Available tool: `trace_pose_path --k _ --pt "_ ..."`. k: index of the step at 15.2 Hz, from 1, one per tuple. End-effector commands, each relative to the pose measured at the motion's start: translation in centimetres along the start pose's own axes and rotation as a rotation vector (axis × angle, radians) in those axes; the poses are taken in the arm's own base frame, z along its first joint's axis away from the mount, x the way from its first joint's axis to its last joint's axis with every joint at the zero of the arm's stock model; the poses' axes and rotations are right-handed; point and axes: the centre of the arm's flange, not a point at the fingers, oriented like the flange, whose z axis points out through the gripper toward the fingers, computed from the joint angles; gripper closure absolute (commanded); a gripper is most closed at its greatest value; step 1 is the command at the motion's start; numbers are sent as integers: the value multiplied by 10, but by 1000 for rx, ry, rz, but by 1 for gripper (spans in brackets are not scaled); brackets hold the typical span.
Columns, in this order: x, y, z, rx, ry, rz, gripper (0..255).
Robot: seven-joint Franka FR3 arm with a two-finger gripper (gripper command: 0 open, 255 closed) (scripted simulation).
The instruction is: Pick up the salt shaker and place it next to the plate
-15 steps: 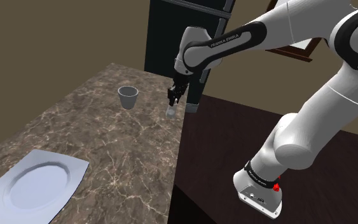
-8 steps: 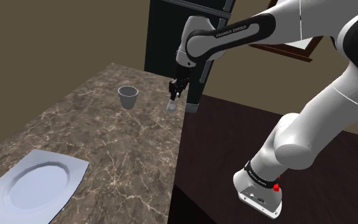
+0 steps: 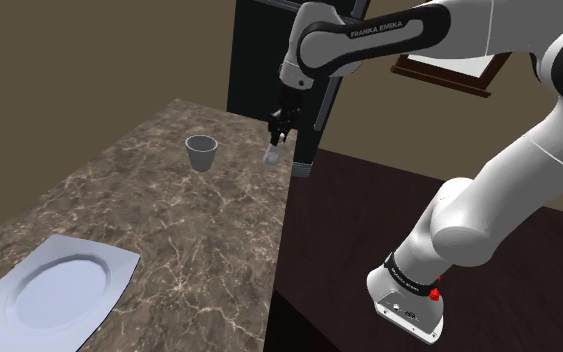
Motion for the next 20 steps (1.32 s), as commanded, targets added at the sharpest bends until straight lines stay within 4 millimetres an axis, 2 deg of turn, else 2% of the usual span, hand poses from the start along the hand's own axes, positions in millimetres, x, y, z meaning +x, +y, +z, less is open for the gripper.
trace_pose_path --k 1,17,18,20 --pt "0 1 -10 0 0 0 255" --pt "1 -6 -95 0 0 0 255" --pt "1 -6 -96 0 0 0 255" --pt "-5 -31 -94 0 0 0 255"
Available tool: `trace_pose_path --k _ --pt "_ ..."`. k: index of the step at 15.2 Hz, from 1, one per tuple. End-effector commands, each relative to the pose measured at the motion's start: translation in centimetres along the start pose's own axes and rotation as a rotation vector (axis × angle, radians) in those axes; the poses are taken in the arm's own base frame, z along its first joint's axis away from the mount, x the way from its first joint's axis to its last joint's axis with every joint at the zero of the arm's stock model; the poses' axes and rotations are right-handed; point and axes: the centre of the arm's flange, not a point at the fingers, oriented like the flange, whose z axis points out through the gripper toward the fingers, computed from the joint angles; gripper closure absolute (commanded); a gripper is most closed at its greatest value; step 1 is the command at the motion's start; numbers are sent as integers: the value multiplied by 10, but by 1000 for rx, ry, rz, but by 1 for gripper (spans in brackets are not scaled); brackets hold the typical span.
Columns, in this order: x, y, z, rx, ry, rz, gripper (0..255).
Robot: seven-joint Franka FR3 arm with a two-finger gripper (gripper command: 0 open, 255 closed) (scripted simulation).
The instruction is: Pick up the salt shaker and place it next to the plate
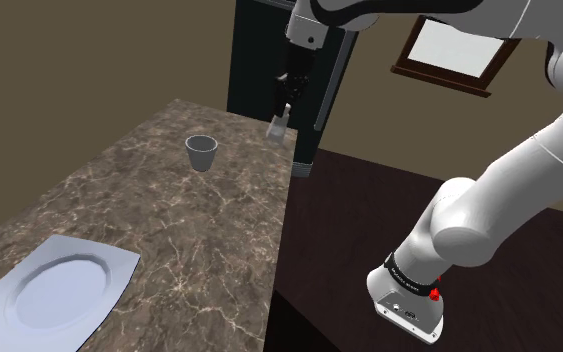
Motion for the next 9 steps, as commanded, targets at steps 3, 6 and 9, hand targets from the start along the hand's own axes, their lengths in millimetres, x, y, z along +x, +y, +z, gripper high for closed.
trace_pose_path --k 3,6,9 --pt "-11 -48 4 0 0 0 255" --pt "-20 -87 6 0 0 0 255" --pt "-28 -125 9 0 0 0 255"
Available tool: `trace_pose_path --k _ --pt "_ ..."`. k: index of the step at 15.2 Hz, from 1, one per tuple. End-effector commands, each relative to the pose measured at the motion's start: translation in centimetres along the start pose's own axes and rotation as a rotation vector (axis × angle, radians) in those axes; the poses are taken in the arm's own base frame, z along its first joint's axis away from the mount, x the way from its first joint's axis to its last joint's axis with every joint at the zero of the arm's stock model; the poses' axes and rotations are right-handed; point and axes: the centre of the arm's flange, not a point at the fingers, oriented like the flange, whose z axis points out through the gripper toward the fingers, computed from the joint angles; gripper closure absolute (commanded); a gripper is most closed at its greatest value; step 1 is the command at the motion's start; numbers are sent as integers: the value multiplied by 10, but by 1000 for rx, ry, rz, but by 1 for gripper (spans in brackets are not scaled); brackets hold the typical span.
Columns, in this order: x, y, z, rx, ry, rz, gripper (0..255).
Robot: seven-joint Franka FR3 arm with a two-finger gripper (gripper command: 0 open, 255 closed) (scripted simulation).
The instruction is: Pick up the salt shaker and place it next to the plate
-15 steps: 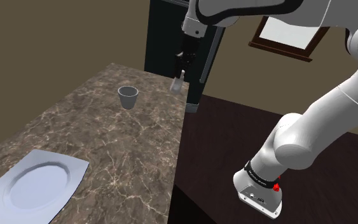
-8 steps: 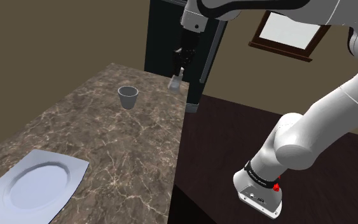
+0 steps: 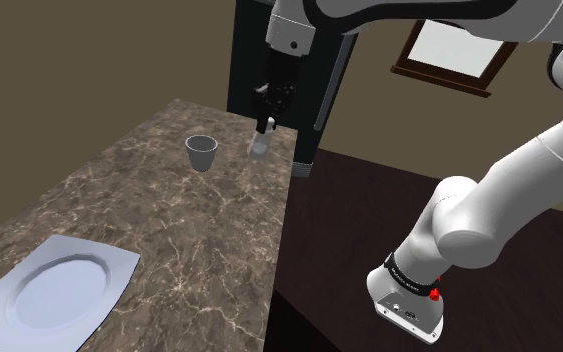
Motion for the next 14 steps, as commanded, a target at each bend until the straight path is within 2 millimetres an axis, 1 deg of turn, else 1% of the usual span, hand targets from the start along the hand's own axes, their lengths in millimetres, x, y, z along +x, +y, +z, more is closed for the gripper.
trace_pose_path --k 1,14 --pt "-4 -28 1 0 0 2 255" --pt "-41 -195 13 0 0 2 255"
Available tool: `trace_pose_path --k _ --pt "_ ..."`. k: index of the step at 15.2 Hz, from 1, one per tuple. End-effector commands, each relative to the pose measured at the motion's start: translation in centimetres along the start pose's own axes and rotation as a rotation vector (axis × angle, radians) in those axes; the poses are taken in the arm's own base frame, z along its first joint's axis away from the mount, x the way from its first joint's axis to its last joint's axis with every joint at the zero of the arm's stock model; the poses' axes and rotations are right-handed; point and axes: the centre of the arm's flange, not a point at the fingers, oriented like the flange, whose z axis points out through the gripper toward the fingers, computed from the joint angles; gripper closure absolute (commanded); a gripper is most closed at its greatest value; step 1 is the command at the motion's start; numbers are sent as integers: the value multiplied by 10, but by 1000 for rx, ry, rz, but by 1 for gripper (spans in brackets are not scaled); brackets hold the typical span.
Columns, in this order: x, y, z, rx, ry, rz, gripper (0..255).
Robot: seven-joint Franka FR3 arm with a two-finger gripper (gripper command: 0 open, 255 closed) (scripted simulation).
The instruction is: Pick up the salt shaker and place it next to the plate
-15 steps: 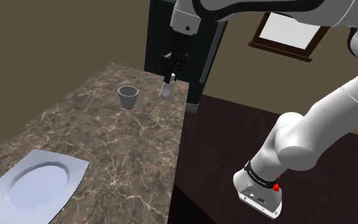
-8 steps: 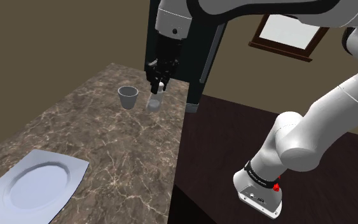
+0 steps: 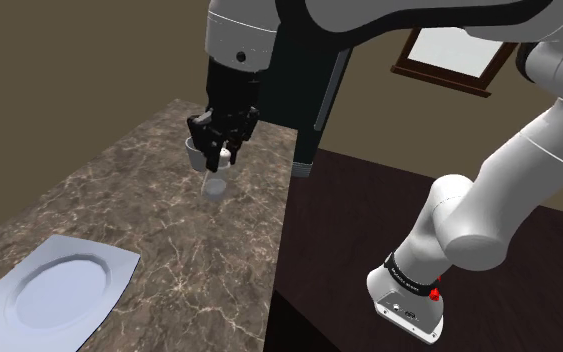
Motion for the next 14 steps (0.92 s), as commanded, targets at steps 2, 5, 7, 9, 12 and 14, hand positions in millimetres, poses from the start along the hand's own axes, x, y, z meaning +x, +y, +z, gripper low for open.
trace_pose_path --k 2,5,7,9,12,14 --pt "-8 -33 7 1 0 2 255" --pt "-8 -32 22 1 0 2 255" --pt "-8 -31 33 1 0 2 255" --pt "-8 -30 43 1 0 2 255" --pt "-9 -29 59 1 0 2 255" --pt "-9 -28 70 1 0 2 255"
